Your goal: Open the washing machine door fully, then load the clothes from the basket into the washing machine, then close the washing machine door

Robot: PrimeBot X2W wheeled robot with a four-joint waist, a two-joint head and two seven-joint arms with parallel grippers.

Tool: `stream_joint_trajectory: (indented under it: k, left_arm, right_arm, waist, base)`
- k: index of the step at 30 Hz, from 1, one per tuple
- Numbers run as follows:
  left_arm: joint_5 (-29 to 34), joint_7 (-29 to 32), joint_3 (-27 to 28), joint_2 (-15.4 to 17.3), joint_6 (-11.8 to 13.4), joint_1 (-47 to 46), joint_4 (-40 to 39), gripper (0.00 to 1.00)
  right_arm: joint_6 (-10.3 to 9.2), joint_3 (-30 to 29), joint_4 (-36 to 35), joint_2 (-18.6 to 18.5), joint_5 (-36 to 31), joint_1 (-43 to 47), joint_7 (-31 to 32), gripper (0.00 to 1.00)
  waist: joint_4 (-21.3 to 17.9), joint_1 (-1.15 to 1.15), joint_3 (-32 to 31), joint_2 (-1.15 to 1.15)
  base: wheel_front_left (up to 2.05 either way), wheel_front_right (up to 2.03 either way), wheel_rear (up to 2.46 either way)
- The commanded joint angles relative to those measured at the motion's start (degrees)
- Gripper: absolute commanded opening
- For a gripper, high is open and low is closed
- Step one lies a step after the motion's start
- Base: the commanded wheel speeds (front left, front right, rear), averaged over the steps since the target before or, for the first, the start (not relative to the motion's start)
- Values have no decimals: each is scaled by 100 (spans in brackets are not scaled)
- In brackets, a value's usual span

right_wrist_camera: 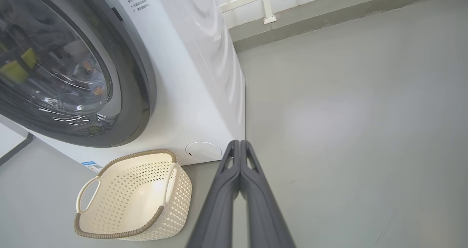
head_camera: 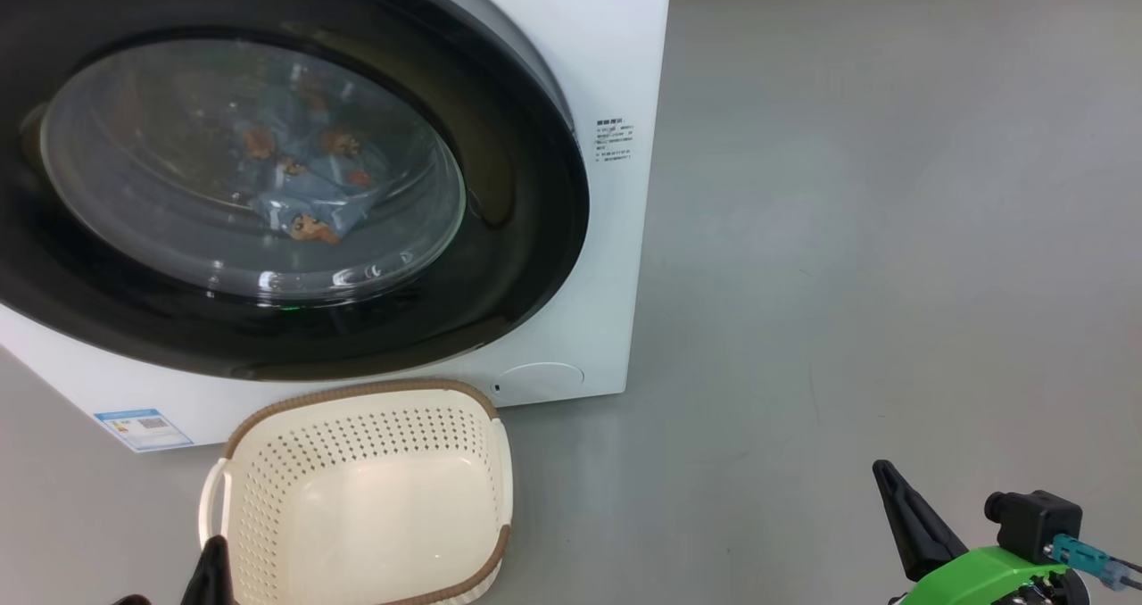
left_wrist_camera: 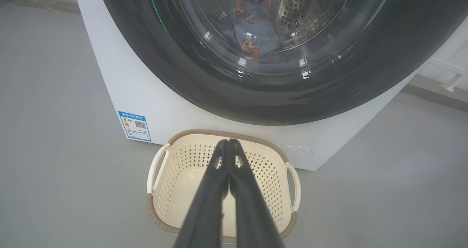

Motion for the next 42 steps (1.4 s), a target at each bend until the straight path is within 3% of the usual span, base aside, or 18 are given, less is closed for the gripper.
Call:
stream_joint_trajectory:
  k: [1,42]
  left_arm:
    - [-147,38,48,83,5,-90,-131,0]
    - [-2508,699,126,4,63,-341,-359,0]
  right_arm:
    - [-2,-62,-153,-51,133,-93,18,0]
    - [-13,-470,-472,223,2233,-114,628,0]
  waist:
    - [10,4,-5,0]
    - [235,-1,-136,0]
  base:
    - [0,0,0]
    - [0,0,0]
